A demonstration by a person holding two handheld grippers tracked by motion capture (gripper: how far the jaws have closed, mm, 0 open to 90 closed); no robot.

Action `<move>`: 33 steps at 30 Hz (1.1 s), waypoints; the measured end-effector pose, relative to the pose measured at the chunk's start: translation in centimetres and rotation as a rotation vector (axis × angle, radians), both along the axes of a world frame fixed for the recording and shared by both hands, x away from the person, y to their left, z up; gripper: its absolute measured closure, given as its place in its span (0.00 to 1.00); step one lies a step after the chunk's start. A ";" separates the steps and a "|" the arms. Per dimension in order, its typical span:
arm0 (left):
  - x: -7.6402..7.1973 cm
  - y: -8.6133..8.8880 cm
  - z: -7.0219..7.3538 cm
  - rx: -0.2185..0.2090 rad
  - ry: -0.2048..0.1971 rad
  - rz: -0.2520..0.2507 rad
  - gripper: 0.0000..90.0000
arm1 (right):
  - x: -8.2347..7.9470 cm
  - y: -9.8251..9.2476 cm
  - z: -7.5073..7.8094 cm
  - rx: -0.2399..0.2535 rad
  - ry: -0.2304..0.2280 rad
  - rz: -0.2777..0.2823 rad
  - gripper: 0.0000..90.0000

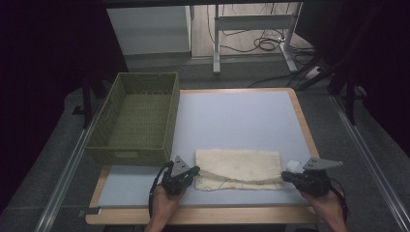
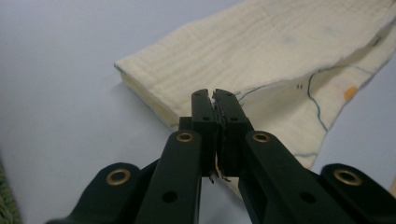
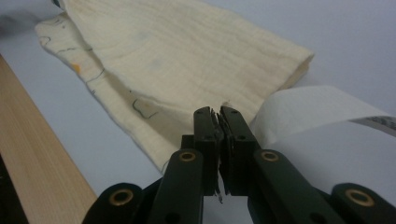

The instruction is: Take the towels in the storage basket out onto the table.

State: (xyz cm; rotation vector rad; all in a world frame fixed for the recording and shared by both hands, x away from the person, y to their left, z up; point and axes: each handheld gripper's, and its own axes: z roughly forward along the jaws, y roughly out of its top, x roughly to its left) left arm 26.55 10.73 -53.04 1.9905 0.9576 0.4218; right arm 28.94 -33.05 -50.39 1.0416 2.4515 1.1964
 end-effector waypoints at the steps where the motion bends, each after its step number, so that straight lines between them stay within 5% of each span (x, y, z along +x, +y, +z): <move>1: -0.1 0.1 -0.1 -0.003 0.001 0.000 0.98 | -0.1 -0.1 -0.2 0.002 0.004 -0.001 0.95; 10: -1.7 0.6 0.2 -0.019 -0.009 -0.016 0.98 | -1.2 -0.3 -0.4 0.030 0.004 0.002 0.95; 15: -2.3 0.9 -0.4 -0.058 0.037 -0.042 0.96 | -1.7 -0.4 -1.0 0.028 0.019 0.006 0.94; 18: -2.3 1.3 -0.8 -0.085 0.084 -0.062 0.78 | -1.8 -0.7 -1.4 0.050 0.040 0.004 0.90; 24: -2.6 2.6 -0.4 -0.068 0.092 -0.052 0.56 | -2.1 -1.9 -1.0 0.046 0.045 -0.032 0.78; 33: -0.3 3.1 -0.1 -0.029 0.106 0.013 0.56 | -1.9 -5.0 0.0 0.017 0.024 -0.132 0.72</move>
